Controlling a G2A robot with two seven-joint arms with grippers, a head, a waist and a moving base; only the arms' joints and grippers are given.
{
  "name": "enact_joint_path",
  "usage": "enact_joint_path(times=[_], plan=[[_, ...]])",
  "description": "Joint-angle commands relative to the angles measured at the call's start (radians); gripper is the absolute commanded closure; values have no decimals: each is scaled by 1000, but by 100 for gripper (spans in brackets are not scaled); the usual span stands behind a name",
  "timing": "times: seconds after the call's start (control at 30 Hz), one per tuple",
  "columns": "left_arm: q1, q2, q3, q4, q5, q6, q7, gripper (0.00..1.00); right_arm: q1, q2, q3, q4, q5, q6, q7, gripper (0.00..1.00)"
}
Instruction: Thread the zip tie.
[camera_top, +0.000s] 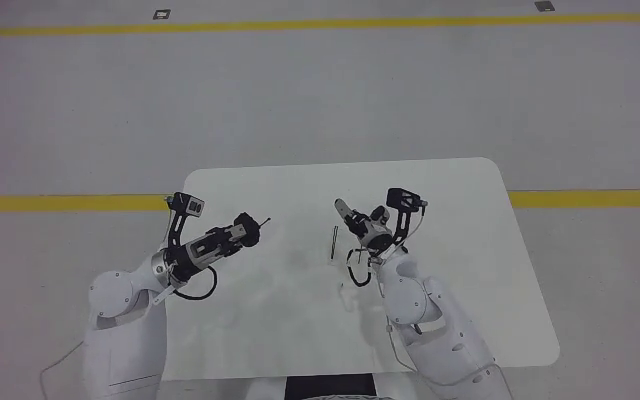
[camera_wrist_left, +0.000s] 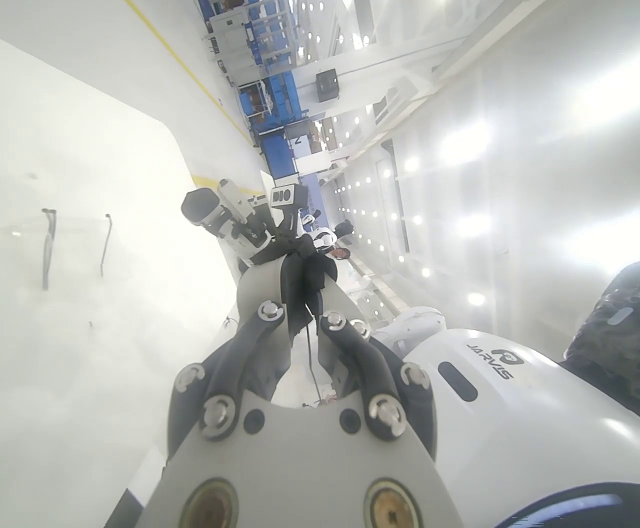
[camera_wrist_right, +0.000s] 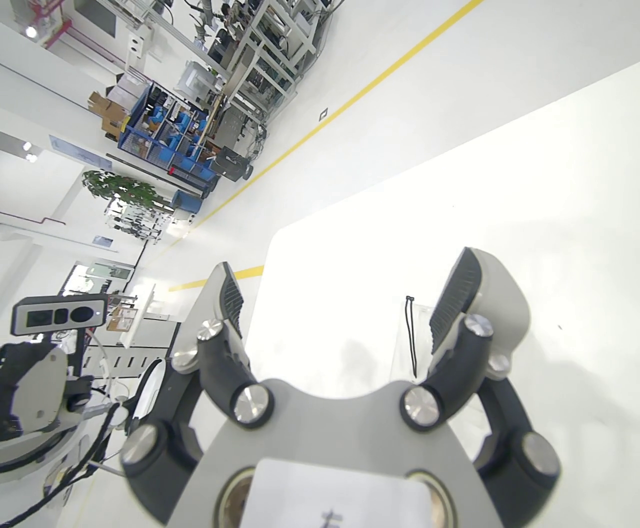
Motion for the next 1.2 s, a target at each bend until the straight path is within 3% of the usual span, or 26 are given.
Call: enact_joint_path(times=[0.0,0.1,0.2,0.27,0.53,0.6,1.0,1.07,1.17], plan=[[5,7,-14,11,4,-5,-8,100,0,0,0,0,0,0,0,0],[6,16,-12,26,-14,-13,-13,100,0,0,0,3,-5,-2,2,0],[5,17,-11,27,-21,-25,-2,100,26,8,-18,27,-130,6,75,0],[5,17,-11,27,-21,-25,-2,100,51,13,-38,48,-247,33,164,0],[5,17,-11,27,-21,-25,-2,100,102,15,-88,86,-471,26,442,0],[5,17,-11,27,-21,-25,-2,100,114,16,-101,90,-478,-4,514,0],[5,17,-11,27,-21,-25,-2,100,125,13,-106,106,-446,-24,540,0],[5,17,-11,27,-21,-25,-2,100,159,10,-115,118,-426,-47,609,0],[5,17,-11,27,-21,-25,-2,100,202,3,-119,119,-378,-41,694,0]])
